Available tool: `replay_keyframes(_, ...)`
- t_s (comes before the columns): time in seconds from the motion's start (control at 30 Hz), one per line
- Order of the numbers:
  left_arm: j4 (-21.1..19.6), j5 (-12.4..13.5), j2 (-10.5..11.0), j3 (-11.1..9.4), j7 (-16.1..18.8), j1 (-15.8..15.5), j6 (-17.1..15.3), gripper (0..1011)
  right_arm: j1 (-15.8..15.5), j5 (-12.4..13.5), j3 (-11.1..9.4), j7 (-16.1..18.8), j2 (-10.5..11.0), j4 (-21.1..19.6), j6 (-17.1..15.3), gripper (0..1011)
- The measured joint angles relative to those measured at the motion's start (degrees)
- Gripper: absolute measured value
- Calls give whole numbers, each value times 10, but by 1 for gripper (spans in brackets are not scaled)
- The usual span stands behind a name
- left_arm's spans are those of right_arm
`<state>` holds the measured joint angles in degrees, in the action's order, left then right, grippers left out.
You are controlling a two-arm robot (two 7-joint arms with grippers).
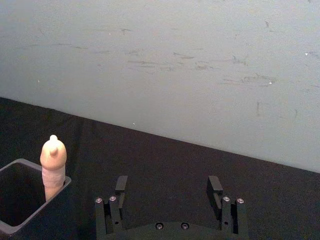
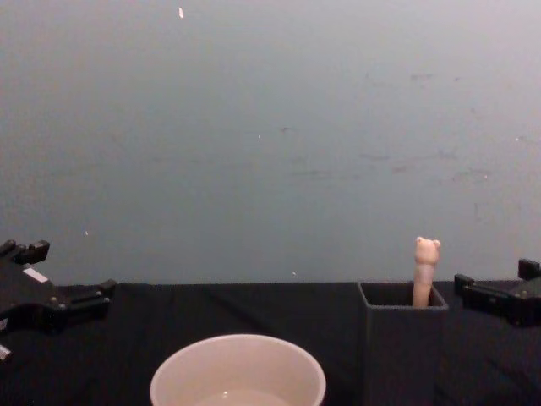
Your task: Pick up the stirring spoon with one hand, stir inside the cup, then place it back in its original position.
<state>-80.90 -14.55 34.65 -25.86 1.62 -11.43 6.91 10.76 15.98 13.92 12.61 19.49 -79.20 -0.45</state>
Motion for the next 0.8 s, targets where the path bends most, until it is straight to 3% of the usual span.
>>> replay_keyframes(0.8,0,0,0,0,0,0,0,1001,0,1,-1,-1,1,-2,1,1000)
